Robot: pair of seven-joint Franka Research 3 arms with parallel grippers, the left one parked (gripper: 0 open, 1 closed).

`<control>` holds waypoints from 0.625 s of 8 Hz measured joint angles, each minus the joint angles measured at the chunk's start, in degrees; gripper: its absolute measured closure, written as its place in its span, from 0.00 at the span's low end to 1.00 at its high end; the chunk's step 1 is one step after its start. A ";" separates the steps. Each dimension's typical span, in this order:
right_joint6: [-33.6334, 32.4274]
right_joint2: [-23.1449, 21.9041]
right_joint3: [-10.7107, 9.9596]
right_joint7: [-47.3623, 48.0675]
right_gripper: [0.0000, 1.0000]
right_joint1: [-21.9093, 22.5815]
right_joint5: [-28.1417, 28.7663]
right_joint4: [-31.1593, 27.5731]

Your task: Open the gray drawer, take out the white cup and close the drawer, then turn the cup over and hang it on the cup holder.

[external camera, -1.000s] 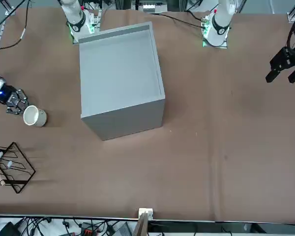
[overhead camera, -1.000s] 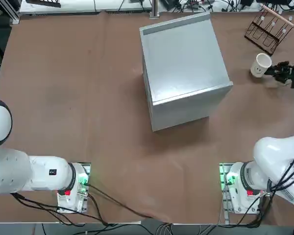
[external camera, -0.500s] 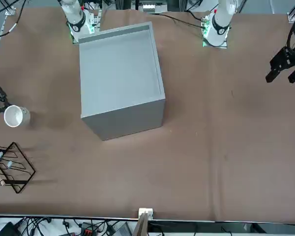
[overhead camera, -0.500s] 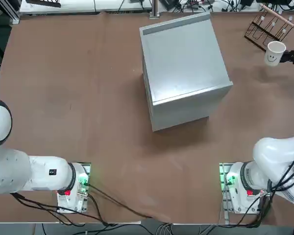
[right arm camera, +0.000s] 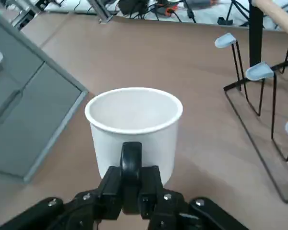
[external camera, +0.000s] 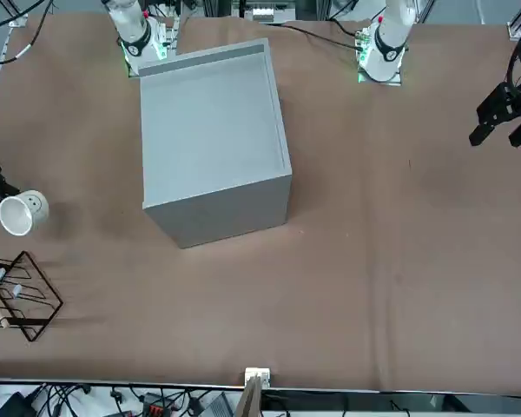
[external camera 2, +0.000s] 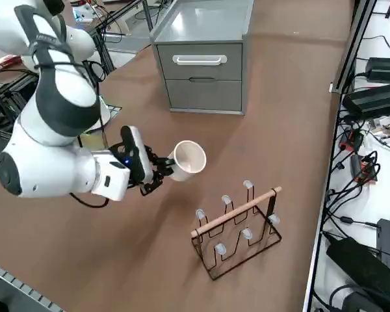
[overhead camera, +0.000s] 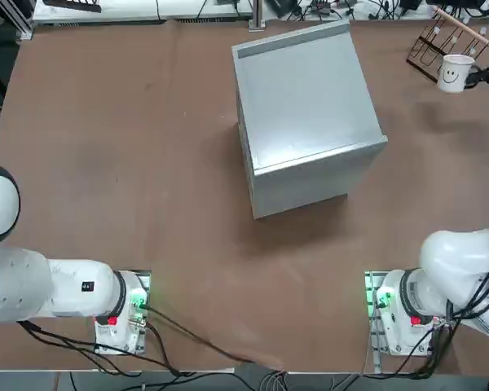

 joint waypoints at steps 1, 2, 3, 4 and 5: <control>-0.93 -0.50 0.04 5.15 0.81 0.65 0.01 0.03; -1.82 -1.02 0.06 11.78 0.81 1.30 0.02 0.04; -2.69 -1.35 0.11 17.55 0.81 1.77 0.05 0.05; -3.39 -1.39 0.25 20.77 0.81 1.92 0.59 0.05; -4.09 -1.35 0.26 22.88 0.81 1.91 1.50 0.04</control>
